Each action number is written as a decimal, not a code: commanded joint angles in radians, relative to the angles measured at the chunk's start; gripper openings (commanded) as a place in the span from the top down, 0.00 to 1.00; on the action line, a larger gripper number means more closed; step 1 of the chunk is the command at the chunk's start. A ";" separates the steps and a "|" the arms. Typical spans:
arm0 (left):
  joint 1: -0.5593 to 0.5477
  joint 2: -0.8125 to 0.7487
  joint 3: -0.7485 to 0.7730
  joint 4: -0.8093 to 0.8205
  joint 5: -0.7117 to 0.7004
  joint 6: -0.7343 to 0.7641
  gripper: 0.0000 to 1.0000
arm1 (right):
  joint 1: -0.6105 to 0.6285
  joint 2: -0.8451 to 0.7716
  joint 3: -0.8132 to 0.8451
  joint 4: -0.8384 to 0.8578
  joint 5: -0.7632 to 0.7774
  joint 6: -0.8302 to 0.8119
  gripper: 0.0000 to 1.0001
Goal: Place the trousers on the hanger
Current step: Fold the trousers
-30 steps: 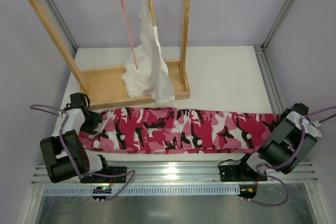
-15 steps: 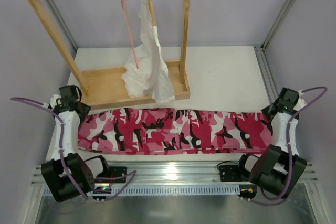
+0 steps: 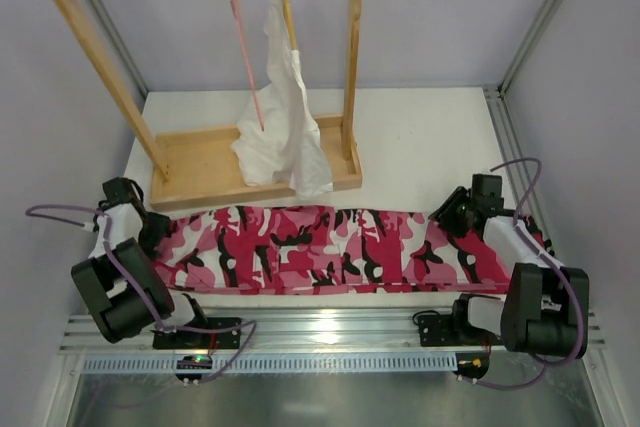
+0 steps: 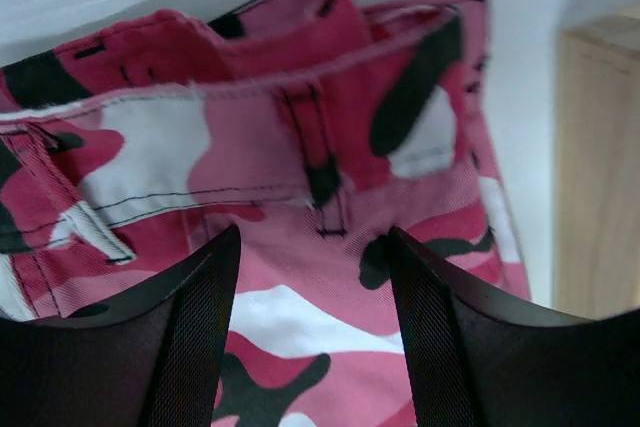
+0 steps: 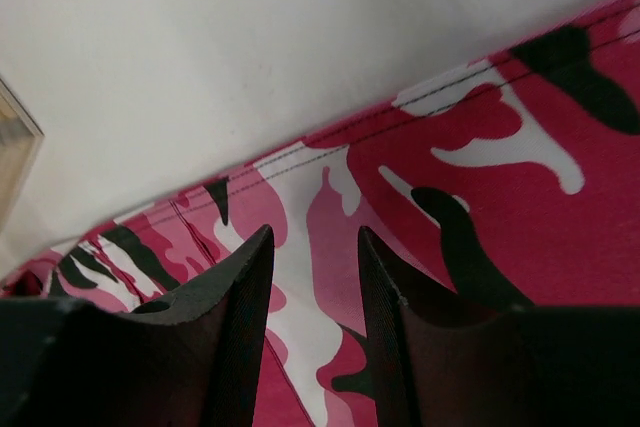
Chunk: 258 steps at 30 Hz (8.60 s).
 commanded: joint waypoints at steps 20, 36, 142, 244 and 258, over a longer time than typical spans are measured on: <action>0.171 0.145 0.133 -0.094 -0.195 0.030 0.38 | 0.027 0.102 -0.010 0.046 0.345 0.046 0.57; -0.124 -0.412 -0.023 -0.031 0.029 0.090 0.63 | 0.099 0.009 0.041 0.094 0.052 -0.037 0.55; -0.765 -0.193 -0.151 0.182 0.235 -0.050 0.24 | -0.364 -0.240 -0.097 -0.316 0.554 0.306 0.59; -0.738 -0.214 -0.049 0.049 -0.023 -0.143 0.20 | -0.504 0.050 0.233 -0.210 0.165 -0.241 0.35; -0.738 -0.235 -0.010 -0.028 0.047 -0.047 0.20 | -0.553 0.230 0.259 -0.158 0.101 -0.269 0.12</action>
